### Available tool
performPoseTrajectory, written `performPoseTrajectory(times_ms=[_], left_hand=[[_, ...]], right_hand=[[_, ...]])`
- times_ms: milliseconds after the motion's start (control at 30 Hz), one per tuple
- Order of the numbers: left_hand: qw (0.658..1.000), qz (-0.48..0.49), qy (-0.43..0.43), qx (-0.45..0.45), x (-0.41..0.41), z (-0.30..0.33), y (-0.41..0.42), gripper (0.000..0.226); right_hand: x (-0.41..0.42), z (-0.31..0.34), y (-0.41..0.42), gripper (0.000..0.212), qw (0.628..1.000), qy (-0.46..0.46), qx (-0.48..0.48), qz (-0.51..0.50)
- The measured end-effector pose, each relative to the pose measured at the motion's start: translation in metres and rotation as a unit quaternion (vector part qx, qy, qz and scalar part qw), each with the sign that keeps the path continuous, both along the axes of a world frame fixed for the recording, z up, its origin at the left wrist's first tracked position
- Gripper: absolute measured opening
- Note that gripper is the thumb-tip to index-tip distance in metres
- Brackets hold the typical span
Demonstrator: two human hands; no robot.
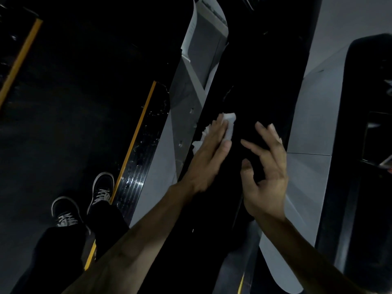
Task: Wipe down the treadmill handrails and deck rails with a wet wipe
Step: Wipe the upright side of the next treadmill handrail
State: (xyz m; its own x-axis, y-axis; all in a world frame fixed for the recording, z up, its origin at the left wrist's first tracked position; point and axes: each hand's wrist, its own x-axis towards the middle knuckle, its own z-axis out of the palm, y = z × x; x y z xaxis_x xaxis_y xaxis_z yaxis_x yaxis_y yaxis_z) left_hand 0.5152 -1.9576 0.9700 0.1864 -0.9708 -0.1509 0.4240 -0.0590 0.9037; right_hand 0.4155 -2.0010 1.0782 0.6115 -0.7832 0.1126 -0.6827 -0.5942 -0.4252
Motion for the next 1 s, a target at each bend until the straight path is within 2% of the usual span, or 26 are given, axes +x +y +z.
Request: performPoseTrajectory(times_ms=[100, 167, 267, 367, 500, 667, 767, 867, 1000], left_hand=[[1.000, 0.000, -0.021, -0.008, 0.004, 0.007, -0.019, 0.059], [0.999, 0.006, -0.030, 0.027, 0.014, 0.003, -0.036, 0.057], [0.995, 0.016, 0.024, 0.099, 0.024, -0.007, -0.045, 0.060], [0.992, 0.009, 0.052, 0.110, 0.018, -0.012, -0.029, 0.068], [0.999, 0.004, -0.027, 0.047, 0.000, -0.009, -0.004, 0.060], [0.995, -0.006, -0.088, -0.042, 0.002, 0.016, -0.030, 0.057], [0.998, -0.001, -0.065, 0.001, 0.011, 0.012, -0.046, 0.056], [0.998, -0.001, -0.012, 0.058, 0.014, -0.003, -0.038, 0.055], [0.995, -0.004, -0.001, 0.098, 0.011, -0.009, -0.029, 0.061]], right_hand=[[0.001, 0.001, 0.001, 0.039, 1.000, 0.001, -0.007, -0.001], [0.003, 0.002, 0.001, 0.040, 1.000, 0.004, -0.004, -0.003], [0.004, 0.003, 0.002, 0.040, 1.000, 0.002, 0.007, -0.012], [0.002, 0.005, 0.003, 0.041, 0.999, -0.012, 0.018, -0.023], [0.002, 0.010, 0.002, 0.045, 0.998, -0.005, 0.040, -0.039], [0.004, 0.019, -0.024, 0.039, 0.999, -0.005, -0.002, -0.047], [0.014, 0.016, -0.040, 0.038, 0.998, 0.016, -0.012, -0.056], [0.024, 0.010, -0.052, 0.036, 0.998, -0.007, -0.014, -0.067], [0.021, 0.004, -0.054, 0.036, 0.998, -0.028, -0.017, -0.062]])
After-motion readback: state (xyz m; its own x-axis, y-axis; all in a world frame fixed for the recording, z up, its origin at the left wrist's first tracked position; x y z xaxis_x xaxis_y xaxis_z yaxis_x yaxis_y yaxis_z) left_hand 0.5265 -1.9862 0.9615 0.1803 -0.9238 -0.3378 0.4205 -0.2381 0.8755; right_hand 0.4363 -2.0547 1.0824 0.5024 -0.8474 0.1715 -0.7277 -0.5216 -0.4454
